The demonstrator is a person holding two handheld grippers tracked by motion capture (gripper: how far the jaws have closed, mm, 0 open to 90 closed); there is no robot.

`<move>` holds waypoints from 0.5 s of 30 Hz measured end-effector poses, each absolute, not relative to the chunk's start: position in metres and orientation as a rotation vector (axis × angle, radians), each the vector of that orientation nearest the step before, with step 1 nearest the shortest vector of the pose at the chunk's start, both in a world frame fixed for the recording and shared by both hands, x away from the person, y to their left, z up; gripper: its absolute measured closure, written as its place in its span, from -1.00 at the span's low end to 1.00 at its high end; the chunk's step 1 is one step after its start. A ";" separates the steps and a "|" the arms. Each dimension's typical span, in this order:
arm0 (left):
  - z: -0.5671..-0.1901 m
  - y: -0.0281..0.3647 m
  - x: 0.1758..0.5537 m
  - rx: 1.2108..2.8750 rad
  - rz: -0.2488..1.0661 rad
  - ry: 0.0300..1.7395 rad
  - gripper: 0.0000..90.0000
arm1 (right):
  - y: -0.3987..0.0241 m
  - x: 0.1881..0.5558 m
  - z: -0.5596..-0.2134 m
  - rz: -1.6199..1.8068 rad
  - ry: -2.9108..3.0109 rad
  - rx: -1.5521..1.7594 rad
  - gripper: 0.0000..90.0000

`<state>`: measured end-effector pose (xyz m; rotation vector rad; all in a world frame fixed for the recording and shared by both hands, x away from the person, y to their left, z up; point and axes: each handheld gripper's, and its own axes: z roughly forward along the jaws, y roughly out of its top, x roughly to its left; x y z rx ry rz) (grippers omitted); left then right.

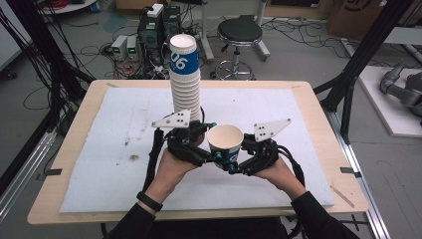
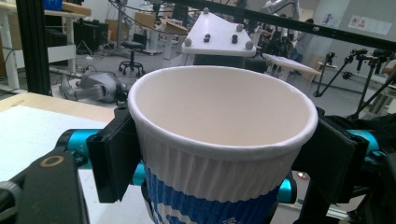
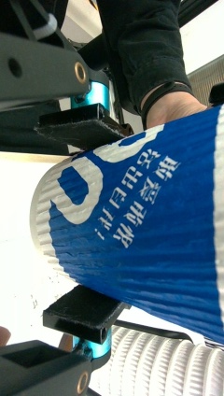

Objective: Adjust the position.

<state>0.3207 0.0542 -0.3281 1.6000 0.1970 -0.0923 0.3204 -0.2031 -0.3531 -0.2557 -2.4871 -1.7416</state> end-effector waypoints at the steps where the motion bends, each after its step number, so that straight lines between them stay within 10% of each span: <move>1: -0.328 0.054 0.321 1.599 -0.093 0.196 -0.53 | -0.203 0.320 -0.353 -1.744 -2.487 -0.257 -0.35; 15: -0.329 0.052 0.319 1.619 -0.071 0.184 -0.51 | -0.207 0.320 -0.349 -1.823 -2.385 -0.303 -0.55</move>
